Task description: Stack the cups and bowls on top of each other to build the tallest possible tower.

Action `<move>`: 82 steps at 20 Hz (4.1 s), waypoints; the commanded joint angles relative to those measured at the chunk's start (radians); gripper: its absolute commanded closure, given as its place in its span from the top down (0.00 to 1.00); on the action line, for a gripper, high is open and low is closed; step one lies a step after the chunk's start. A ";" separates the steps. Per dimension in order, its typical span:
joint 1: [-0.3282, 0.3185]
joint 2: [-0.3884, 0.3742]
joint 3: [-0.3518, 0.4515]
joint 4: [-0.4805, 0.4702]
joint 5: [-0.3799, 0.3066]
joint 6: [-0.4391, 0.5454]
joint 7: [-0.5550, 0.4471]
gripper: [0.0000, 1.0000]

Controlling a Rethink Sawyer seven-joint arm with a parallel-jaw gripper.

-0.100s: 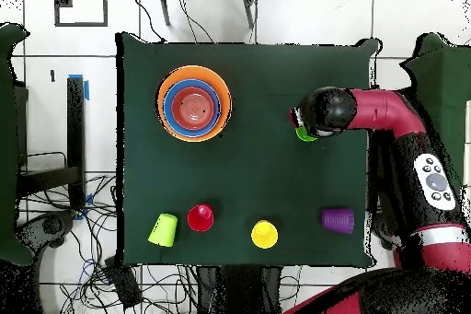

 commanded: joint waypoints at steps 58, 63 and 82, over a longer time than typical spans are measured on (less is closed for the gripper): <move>-0.044 -0.076 -0.096 0.295 -0.190 -0.162 -0.177 1.00; -0.044 -0.035 -0.095 0.281 -0.195 -0.185 -0.166 1.00; 0.042 -0.051 -0.132 0.265 -0.212 -0.235 -0.068 0.00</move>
